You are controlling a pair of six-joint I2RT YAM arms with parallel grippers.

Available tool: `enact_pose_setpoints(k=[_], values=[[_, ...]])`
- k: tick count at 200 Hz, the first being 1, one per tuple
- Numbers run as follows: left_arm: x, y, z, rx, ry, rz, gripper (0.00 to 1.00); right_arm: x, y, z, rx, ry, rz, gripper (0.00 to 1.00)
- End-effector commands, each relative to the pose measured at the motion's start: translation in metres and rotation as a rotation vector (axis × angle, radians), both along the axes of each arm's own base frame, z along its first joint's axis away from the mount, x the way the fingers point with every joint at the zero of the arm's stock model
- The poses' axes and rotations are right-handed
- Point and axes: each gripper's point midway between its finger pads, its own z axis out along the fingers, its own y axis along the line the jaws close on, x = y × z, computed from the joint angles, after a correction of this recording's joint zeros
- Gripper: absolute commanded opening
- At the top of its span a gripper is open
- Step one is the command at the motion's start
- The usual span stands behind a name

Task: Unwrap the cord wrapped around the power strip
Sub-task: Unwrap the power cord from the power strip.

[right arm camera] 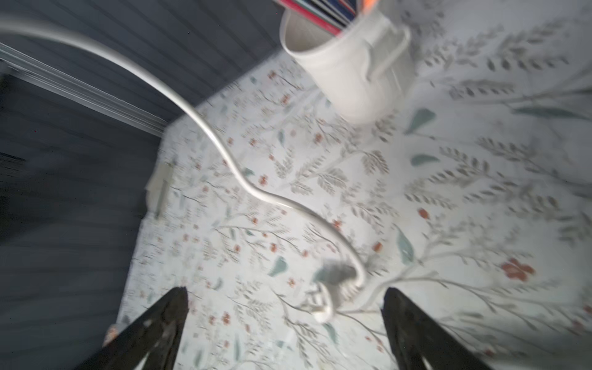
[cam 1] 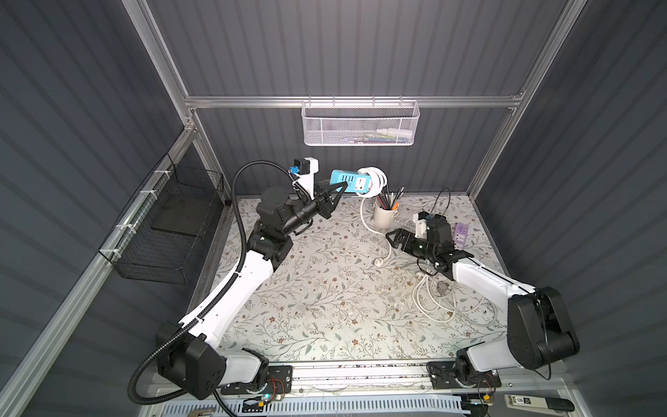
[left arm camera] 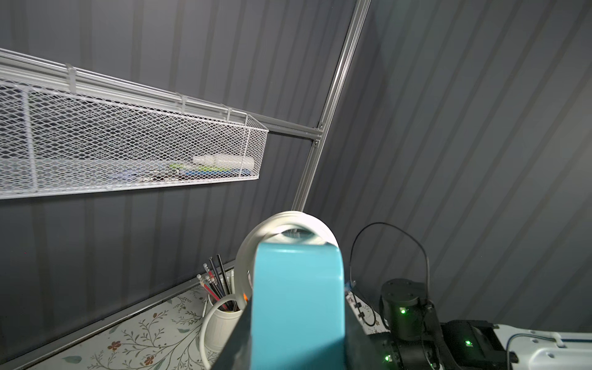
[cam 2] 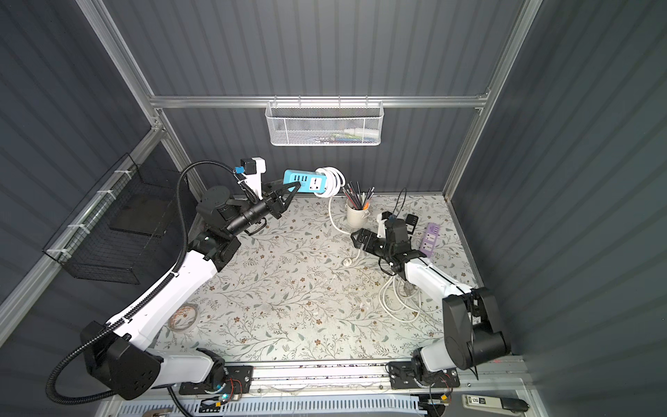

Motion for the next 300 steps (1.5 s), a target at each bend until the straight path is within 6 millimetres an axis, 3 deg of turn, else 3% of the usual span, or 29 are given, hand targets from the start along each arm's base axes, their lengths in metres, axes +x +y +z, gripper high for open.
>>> enact_pose_setpoints(k=[1, 53, 99, 162, 233, 247, 262, 300], values=[[-0.017, 0.003, 0.048, -0.067, -0.107, -0.035, 0.00, 0.010, 0.021, 0.050, 0.069, -0.219, 0.111, 0.99], [-0.021, 0.001, 0.050, -0.076, -0.069, -0.067, 0.00, 0.046, 0.043, 0.111, 0.118, -0.601, 0.196, 0.99], [-0.026, 0.001, 0.054, -0.100, -0.044, -0.087, 0.00, 0.061, 0.057, 0.133, 0.138, -0.828, 0.215, 0.99], [-0.027, -0.001, 0.060, -0.110, -0.045, -0.094, 0.00, 0.057, 0.094, 0.139, 0.086, -0.886, 0.319, 0.99], [-0.029, -0.007, 0.056, -0.126, -0.028, -0.115, 0.00, 0.072, 0.112, 0.142, 0.118, -0.893, 0.338, 0.96], [-0.030, -0.007, 0.057, -0.129, -0.031, -0.116, 0.00, 0.075, 0.116, 0.142, 0.125, -0.888, 0.344, 0.90], [-0.031, -0.007, 0.059, -0.132, -0.035, -0.114, 0.00, 0.077, 0.117, 0.143, 0.133, -0.885, 0.345, 0.77], [-0.030, -0.005, 0.056, -0.128, -0.036, -0.099, 0.00, 0.075, 0.114, 0.148, 0.127, -0.881, 0.331, 0.22]])
